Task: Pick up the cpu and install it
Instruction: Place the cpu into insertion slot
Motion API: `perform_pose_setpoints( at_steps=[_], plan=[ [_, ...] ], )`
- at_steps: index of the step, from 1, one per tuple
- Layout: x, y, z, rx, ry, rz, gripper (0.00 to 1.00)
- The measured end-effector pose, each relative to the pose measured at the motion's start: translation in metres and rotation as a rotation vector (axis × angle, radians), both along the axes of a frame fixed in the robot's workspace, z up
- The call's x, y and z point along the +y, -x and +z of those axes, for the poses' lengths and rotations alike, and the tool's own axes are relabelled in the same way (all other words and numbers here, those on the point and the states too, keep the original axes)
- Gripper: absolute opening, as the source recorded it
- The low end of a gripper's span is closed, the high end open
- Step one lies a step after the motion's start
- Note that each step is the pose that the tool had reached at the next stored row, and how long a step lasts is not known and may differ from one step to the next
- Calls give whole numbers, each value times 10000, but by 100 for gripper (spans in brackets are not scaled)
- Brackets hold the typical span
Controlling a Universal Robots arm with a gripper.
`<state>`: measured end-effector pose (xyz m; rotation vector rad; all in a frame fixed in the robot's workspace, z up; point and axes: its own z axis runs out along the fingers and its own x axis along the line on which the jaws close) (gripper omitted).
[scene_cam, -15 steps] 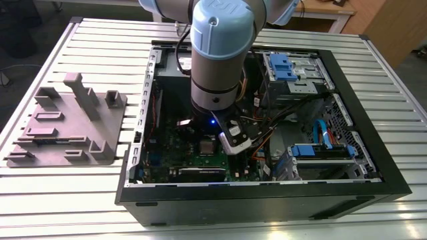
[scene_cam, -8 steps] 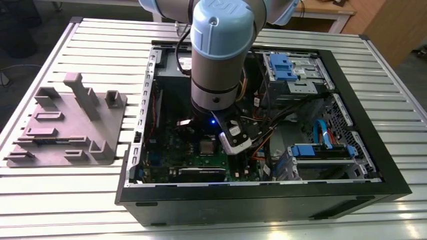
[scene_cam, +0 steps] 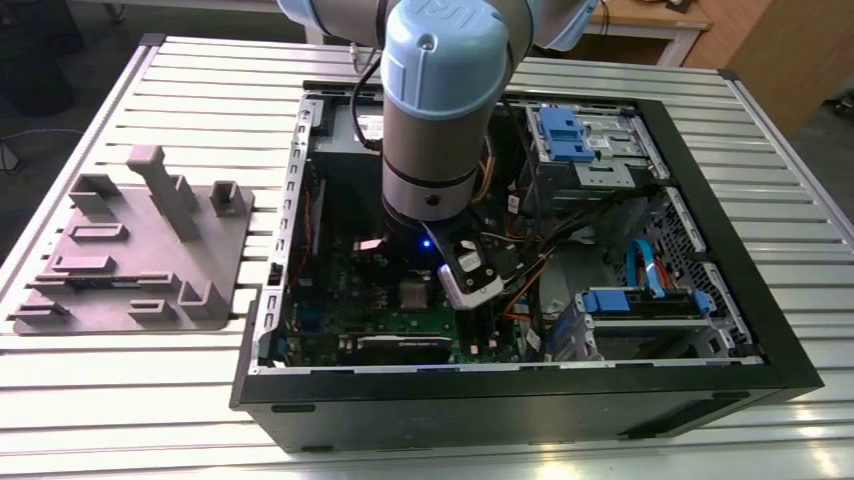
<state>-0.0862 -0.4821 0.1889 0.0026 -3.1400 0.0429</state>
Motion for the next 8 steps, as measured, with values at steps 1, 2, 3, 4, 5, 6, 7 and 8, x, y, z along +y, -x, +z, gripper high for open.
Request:
perform_pose_setpoints(
  at_steps=[1, 2, 3, 4, 5, 6, 7, 8],
  plan=[
    [0, 0, 0, 0, 1, 0, 55],
    [0, 0, 0, 0, 2, 0, 55],
    [0, 0, 1, 1, 3, 0, 55],
    [0, 0, 8, 2, 6, -1, 55],
    [0, 0, 17, 1, 3, 0, 55],
    [0, 0, 21, 0, 1, 0, 55],
    [0, 0, 20, -1, 0, 0, 55],
    [0, 0, 20, -1, -2, 0, 55]
  ],
)
